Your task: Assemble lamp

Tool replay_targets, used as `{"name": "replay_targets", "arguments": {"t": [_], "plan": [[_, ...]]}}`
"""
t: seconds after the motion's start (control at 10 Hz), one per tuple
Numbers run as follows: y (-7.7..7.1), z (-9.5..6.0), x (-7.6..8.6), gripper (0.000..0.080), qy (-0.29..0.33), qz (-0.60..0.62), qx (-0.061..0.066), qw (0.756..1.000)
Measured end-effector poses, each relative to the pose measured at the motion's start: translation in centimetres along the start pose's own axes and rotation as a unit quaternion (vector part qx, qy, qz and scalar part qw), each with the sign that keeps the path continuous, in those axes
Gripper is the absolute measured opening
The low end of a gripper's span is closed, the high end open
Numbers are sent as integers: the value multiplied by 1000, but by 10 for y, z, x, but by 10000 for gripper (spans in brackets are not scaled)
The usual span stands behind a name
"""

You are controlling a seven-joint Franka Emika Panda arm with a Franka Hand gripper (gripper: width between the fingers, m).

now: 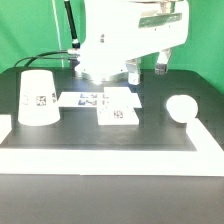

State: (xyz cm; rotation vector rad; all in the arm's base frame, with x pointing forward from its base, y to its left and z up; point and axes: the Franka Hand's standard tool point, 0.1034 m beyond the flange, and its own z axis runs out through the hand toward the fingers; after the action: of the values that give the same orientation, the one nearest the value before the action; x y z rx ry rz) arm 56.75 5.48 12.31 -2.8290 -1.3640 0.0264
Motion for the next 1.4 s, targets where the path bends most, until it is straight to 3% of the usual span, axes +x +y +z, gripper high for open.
{"name": "replay_targets", "arguments": {"t": [0.8,1.1,1.2,1.4], "plan": [[0,0,0,699,0,0,0,1000],[-14,7,-30,699,15,87,-16,996],[-18,12,-39,699,11,93,-13,996],[-19,14,-39,699,14,143,-10,990]]}}
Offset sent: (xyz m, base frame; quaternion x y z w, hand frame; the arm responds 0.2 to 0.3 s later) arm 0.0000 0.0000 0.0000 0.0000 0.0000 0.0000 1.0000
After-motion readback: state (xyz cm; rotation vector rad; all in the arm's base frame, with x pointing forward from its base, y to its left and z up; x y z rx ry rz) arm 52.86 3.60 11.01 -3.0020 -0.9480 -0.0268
